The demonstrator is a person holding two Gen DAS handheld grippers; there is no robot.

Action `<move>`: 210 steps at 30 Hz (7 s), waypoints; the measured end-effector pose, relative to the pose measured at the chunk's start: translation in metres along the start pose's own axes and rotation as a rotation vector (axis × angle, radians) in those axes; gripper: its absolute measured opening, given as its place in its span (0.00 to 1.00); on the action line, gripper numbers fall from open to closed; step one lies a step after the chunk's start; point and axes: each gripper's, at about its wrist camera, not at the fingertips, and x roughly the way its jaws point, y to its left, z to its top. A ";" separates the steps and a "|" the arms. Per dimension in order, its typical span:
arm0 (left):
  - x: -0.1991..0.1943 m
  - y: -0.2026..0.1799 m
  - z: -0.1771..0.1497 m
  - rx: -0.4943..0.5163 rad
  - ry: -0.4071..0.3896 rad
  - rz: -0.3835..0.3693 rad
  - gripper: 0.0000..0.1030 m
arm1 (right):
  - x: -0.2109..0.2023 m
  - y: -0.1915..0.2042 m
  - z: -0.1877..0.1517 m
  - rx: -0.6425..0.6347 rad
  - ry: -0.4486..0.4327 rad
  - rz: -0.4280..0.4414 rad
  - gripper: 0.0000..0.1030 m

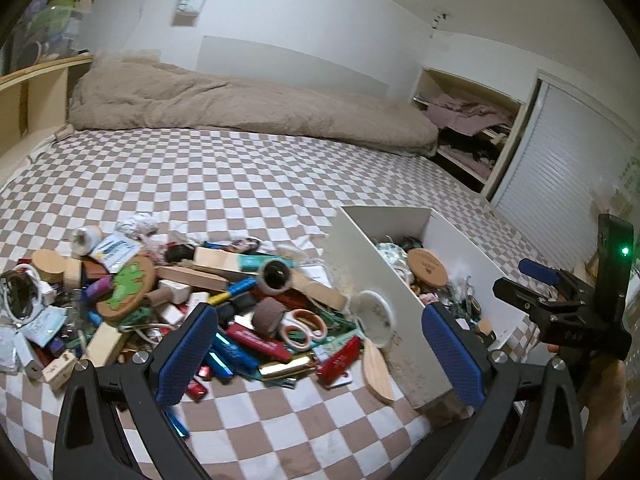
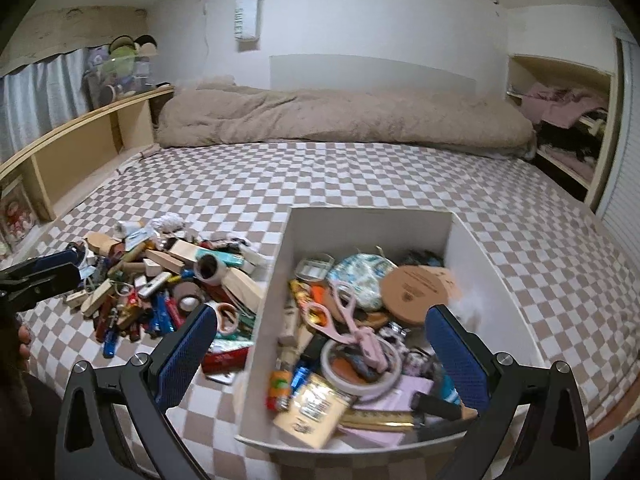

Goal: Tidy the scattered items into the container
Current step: 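Withdraw both grippers from the box back toward the heap, then move both grippers over the heap, scanning for the next items, then lower the left gripper onto the black AUTO marker while the right approaches the gold lighter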

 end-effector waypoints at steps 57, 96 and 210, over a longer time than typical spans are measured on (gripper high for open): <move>0.040 0.159 -0.046 -0.147 0.084 0.152 1.00 | 0.164 0.152 -0.023 -0.163 0.227 0.236 1.00; 0.094 0.136 -0.082 -0.014 0.416 -0.109 1.00 | 0.193 0.166 -0.068 -0.258 0.421 0.568 1.00; 0.039 0.128 -0.087 -0.080 0.216 0.465 1.00 | 0.126 0.126 -0.092 0.173 0.359 0.481 1.00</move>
